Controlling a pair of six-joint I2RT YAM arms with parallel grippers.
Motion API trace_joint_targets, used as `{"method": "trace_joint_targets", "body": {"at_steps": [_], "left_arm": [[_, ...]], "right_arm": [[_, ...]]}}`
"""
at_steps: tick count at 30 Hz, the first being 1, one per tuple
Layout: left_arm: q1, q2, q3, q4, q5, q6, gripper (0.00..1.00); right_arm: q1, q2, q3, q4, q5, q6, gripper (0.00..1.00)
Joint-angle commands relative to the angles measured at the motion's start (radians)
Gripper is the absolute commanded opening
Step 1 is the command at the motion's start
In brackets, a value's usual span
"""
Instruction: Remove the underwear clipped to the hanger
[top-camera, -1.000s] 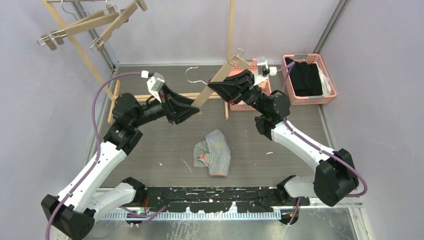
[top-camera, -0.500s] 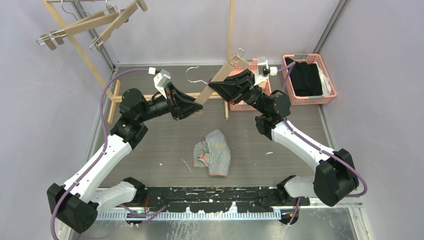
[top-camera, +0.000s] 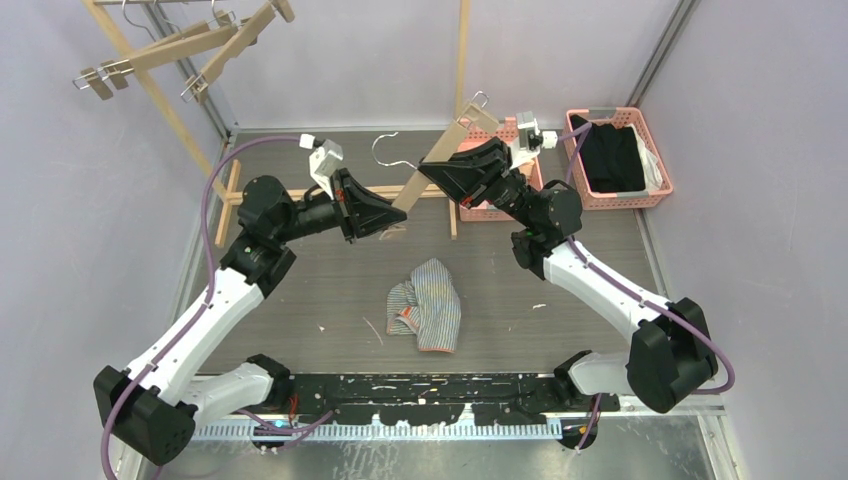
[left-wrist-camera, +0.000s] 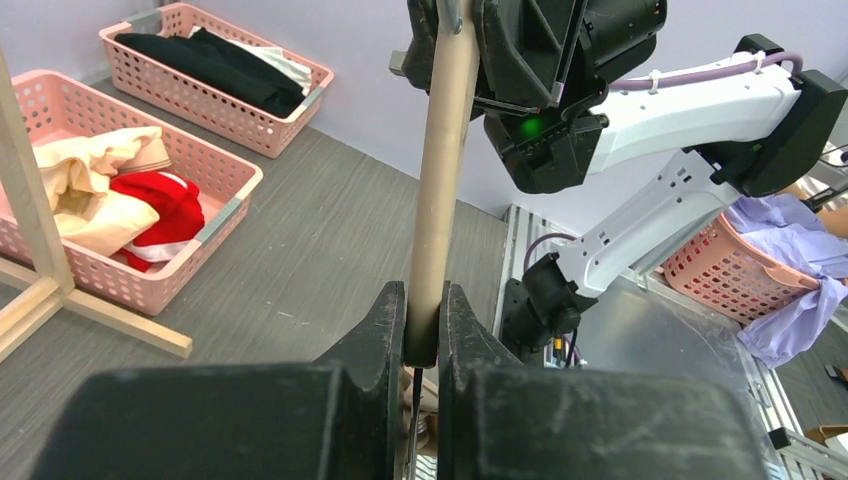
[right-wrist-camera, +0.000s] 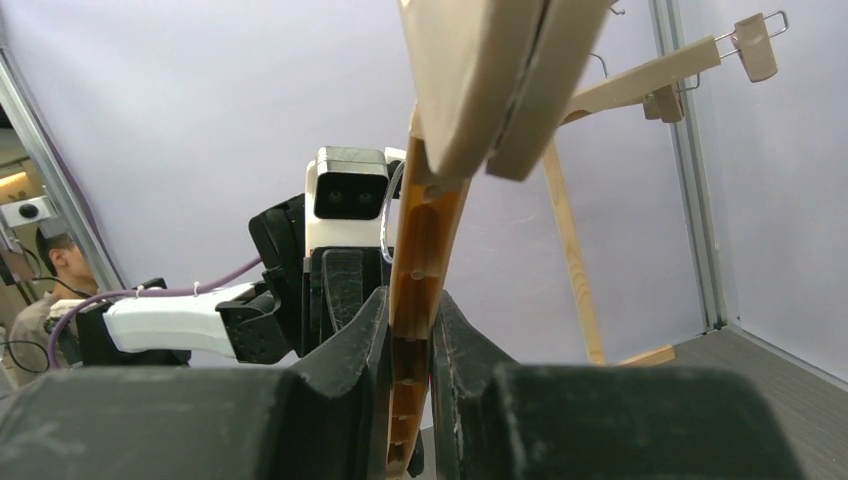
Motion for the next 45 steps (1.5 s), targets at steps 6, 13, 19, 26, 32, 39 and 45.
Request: {"method": "trace_joint_targets", "body": {"at_steps": [6,13,19,26,32,39,45], "left_arm": [[-0.004,-0.025,0.102,-0.017,-0.063,-0.005,0.0],[-0.004,-0.087,0.198,-0.37,-0.157,0.148,0.0],[-0.004,-0.114,0.3,-0.756,-0.404,0.334,0.0],[-0.004,-0.011,0.405,-1.104,-0.682,0.453,0.0],[0.009,0.072,0.415,-1.113,-0.715,0.459,0.0],[0.036,0.128,0.437,-1.075,-0.75,0.448,0.0],[0.056,0.216,0.545,-1.089,-0.765,0.461,0.0]], "right_arm": [[0.006,-0.042,0.003,-0.015,0.013,-0.079,0.2],[0.008,-0.142,-0.028,-0.35,0.094,-0.292,0.54],[0.055,-0.248,-0.078,-0.818,0.326,-0.542,0.56],[0.275,-0.233,-0.188,-1.107,0.67,-0.623,0.57],[0.326,-0.199,-0.333,-1.052,0.7,-0.518,0.61],[0.371,-0.1,-0.386,-1.003,0.728,-0.481,0.65],[0.384,0.026,-0.413,-0.946,0.707,-0.423,0.67]]}}
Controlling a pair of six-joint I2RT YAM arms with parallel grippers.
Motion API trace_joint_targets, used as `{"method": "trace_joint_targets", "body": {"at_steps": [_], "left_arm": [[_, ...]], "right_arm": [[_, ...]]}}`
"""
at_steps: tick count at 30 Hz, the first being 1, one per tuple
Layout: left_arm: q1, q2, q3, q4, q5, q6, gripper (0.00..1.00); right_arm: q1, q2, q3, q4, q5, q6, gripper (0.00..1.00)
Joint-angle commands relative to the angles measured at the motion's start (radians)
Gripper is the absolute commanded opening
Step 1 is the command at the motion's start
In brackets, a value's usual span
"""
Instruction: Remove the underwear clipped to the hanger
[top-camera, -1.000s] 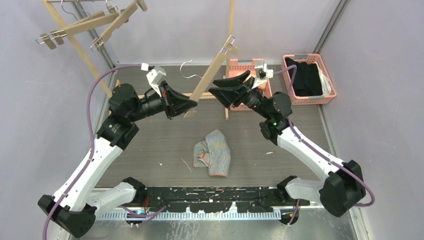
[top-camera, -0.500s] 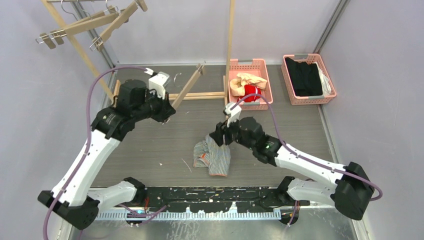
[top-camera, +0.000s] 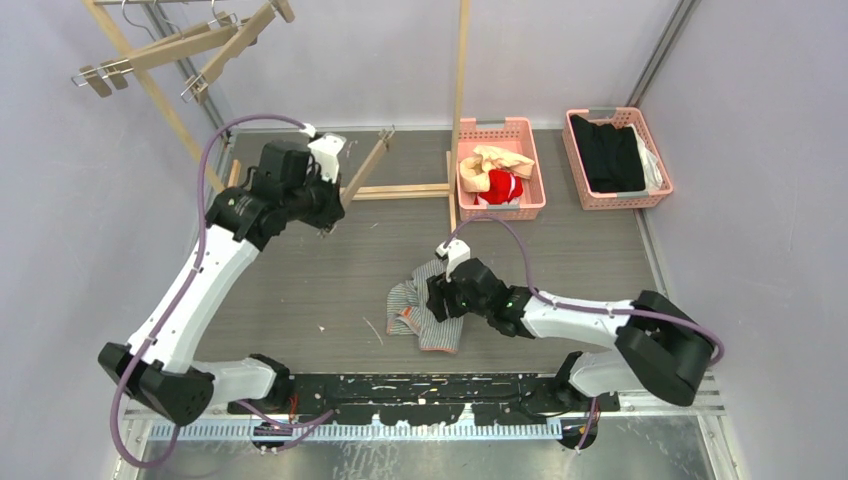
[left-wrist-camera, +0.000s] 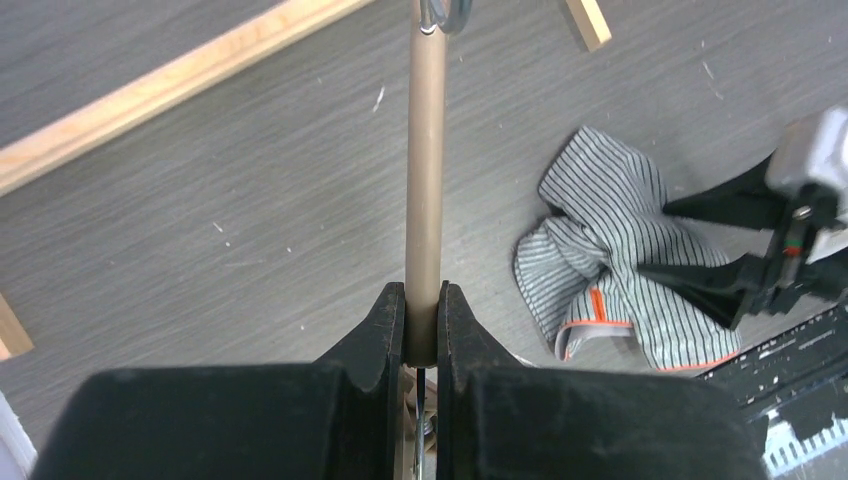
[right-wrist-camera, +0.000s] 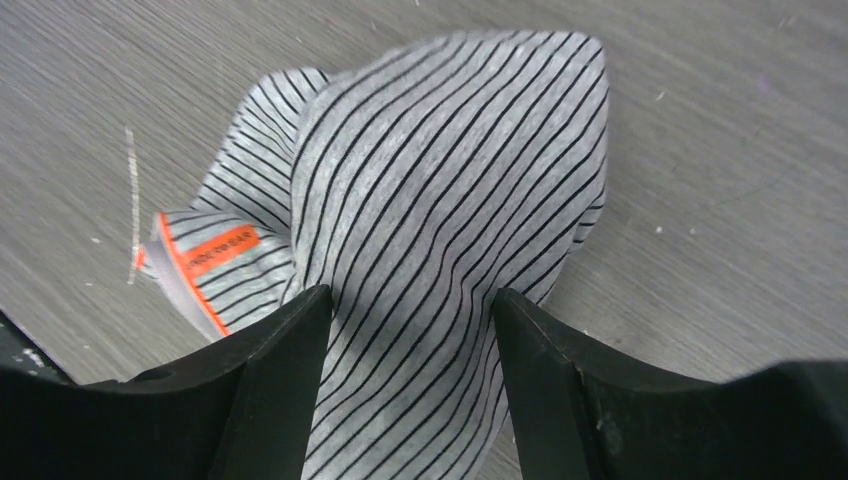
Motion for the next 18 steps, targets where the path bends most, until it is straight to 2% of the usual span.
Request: {"method": "trace_joint_targets", "body": {"at_steps": [1,3,4,5,8,9,12,15,18], "left_arm": [[0.02,0.079,0.146,0.028,-0.018,0.028,0.0],[0.031,0.133,0.221,0.005,-0.006,0.036,0.0],[0.037,0.159,0.258,-0.006,0.001,0.04,0.0],[0.044,0.183,0.295,-0.019,0.008,0.044,0.0],[0.078,0.245,0.403,-0.046,0.041,0.044,0.0],[0.09,0.264,0.436,-0.055,0.054,0.043,0.0],[0.111,0.314,0.555,-0.087,0.072,0.043,0.0],[0.113,0.366,0.663,-0.131,0.073,0.054,0.0],[0.113,0.414,0.777,-0.173,0.069,0.066,0.0]], "right_arm": [[0.011,0.079,-0.022,0.092,0.015,0.074,0.68],[0.013,0.115,-0.037,0.109,0.016,0.106,0.69],[0.012,0.131,-0.043,0.114,0.017,0.121,0.66],[0.013,0.147,-0.048,0.118,0.014,0.133,0.58],[0.014,0.185,-0.042,0.113,0.02,0.158,0.06],[0.017,0.182,-0.035,0.103,0.028,0.159,0.02],[0.023,0.107,0.015,0.041,0.099,0.119,0.01],[0.023,-0.022,0.111,-0.047,0.269,0.025,0.01],[0.001,-0.083,0.252,-0.115,0.435,-0.094,0.01]]}}
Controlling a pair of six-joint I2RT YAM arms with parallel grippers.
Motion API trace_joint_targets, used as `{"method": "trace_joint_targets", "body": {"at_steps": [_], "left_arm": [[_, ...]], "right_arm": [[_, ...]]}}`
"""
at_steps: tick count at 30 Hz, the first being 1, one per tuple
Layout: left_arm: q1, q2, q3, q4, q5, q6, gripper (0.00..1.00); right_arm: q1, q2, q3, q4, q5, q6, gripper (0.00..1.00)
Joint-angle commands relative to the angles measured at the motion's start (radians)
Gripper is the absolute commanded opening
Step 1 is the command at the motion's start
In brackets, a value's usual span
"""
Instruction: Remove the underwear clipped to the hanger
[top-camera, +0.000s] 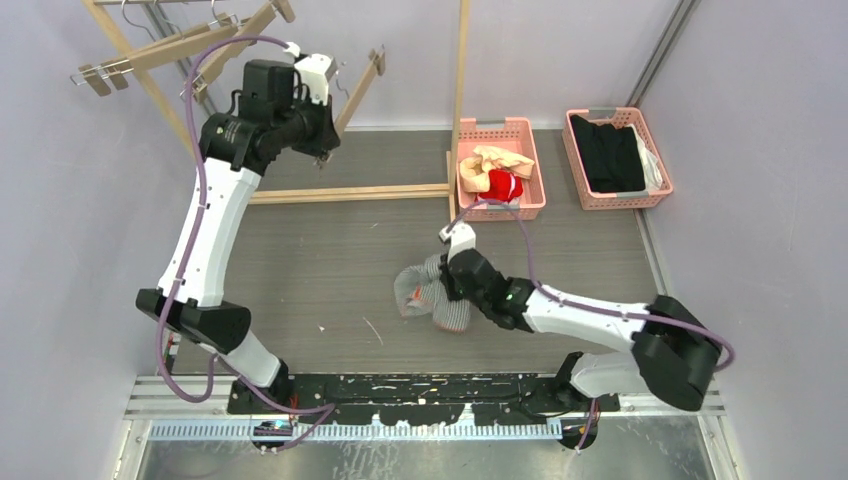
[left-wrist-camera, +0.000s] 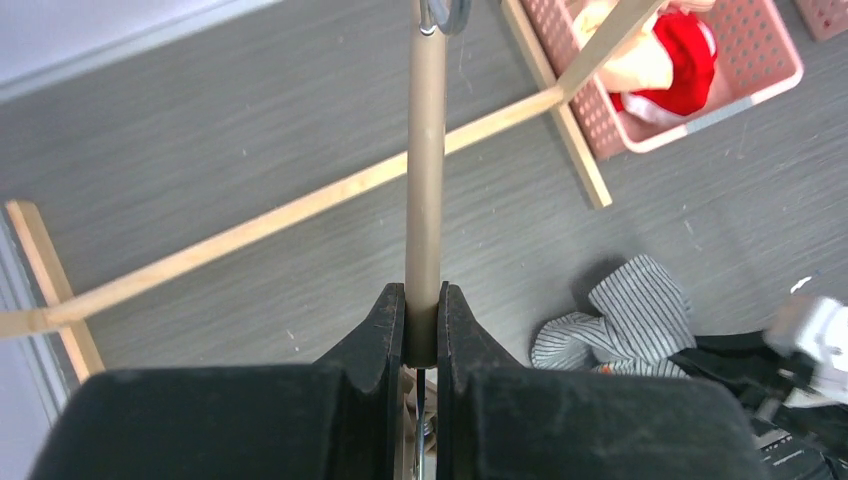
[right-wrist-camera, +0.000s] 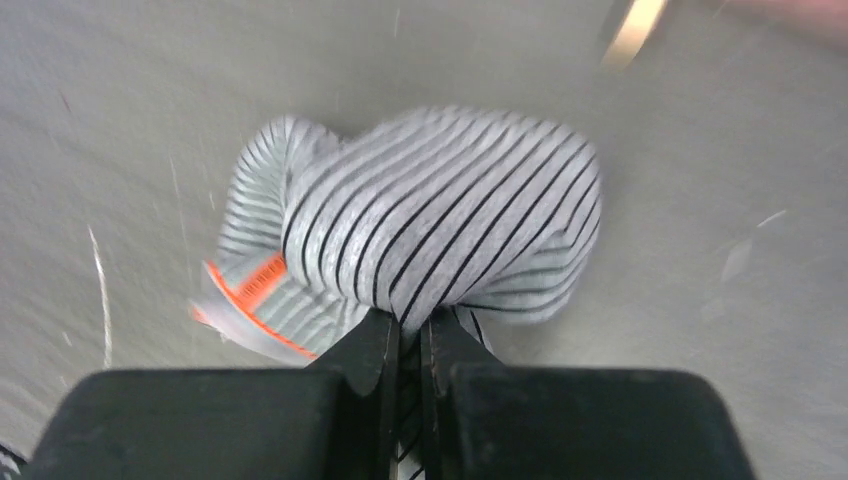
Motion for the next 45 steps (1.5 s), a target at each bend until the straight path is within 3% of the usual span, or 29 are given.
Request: {"method": "trace_joint_targets", "body": {"at_steps": [1,9,14,29,45], "left_arm": [[-0.001,0.049,0.181,-0.058,0.026,0.036,0.0],[0.035,0.169,0.39,-0.139,0.078,0.037,0.0],[0.063,0.184,0.397,-0.124,0.099,0.032,0.0],[0.106,0.202,0.483,-0.088,0.149,0.004,0.0],[0.145,0.174,0.493,-0.047,0.154,-0.015,0.0]], "right_arm": [[-0.047,-0.123,0.247,-0.063,0.296,-0.184,0.01],[-0.412,-0.08,0.521,-0.061,0.176,-0.28,0.01],[-0.518,0.012,0.637,0.0,0.131,-0.314,0.01],[-0.6,0.374,0.823,0.117,0.097,-0.393,0.01],[-0.676,0.497,0.726,0.146,0.093,-0.312,0.01]]}}
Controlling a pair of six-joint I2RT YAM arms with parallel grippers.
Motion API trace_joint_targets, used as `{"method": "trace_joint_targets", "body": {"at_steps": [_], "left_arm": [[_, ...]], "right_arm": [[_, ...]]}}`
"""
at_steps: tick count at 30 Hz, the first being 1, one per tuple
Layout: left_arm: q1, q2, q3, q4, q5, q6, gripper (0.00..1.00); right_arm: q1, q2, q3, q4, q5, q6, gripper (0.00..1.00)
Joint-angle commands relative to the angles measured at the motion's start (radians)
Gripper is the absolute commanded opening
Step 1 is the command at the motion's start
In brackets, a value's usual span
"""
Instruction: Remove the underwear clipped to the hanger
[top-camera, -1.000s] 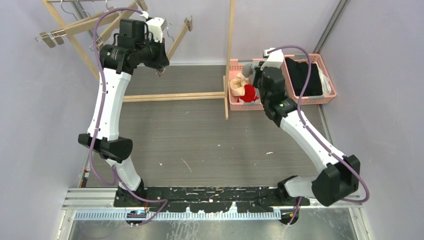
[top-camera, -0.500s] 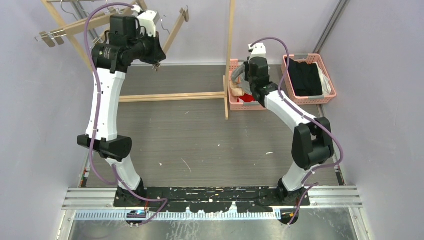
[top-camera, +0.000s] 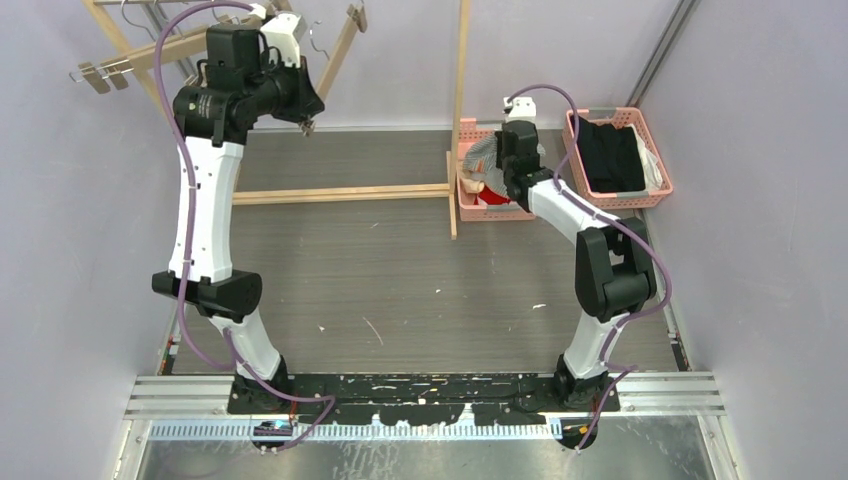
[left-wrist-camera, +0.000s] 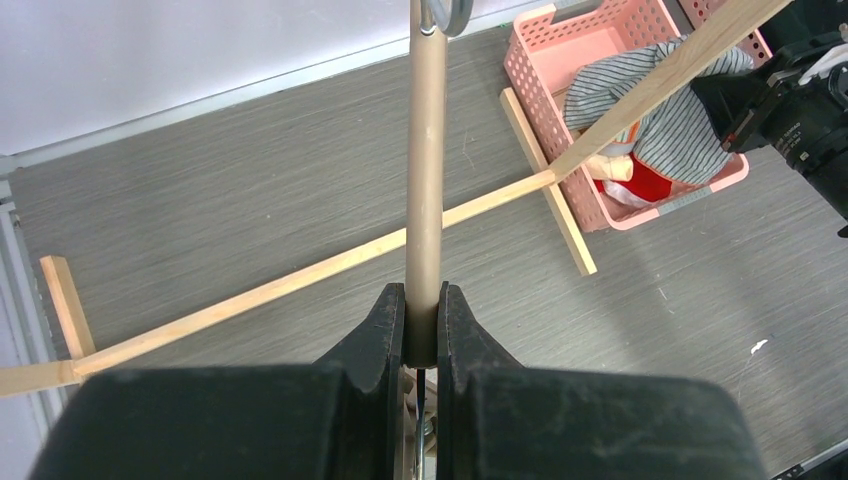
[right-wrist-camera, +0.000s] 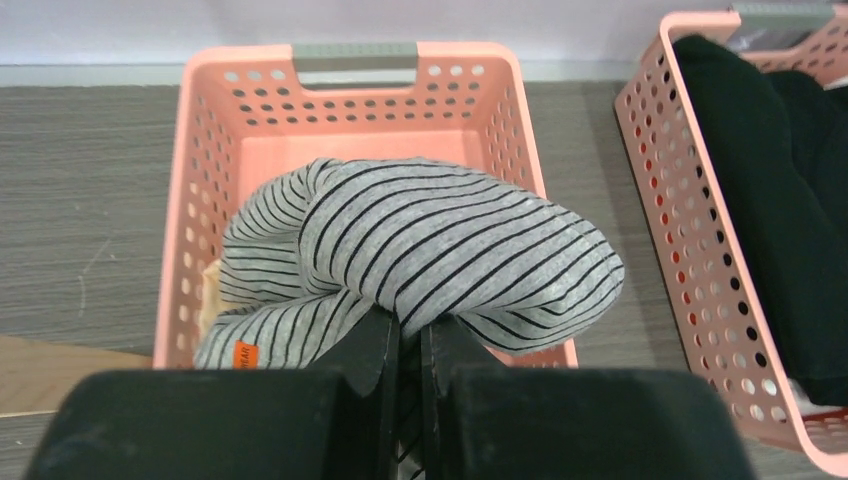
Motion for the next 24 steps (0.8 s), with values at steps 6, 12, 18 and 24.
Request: {"method": "trace_joint_targets", "body": {"at_steps": [6,12,18,24], "left_arm": [[0.027,-0.043,0.038,0.108,0.029,-0.026,0.0],[0.047,-0.039,0.078,0.129,0.048,-0.049,0.0],[0.065,-0.059,0.067,0.189,0.075,-0.07,0.0],[0.073,-0.07,0.044,0.251,0.078,-0.071,0.0]], "right_arm": [[-0.036,0.038,-0.057,0.047,-0.124,0.06,0.01],[-0.037,0.127,-0.007,-0.033,-0.236,0.069,0.1],[-0.037,0.179,-0.031,-0.039,-0.23,0.081,0.38],[-0.036,0.104,-0.135,0.027,-0.193,0.095,0.62]]}}
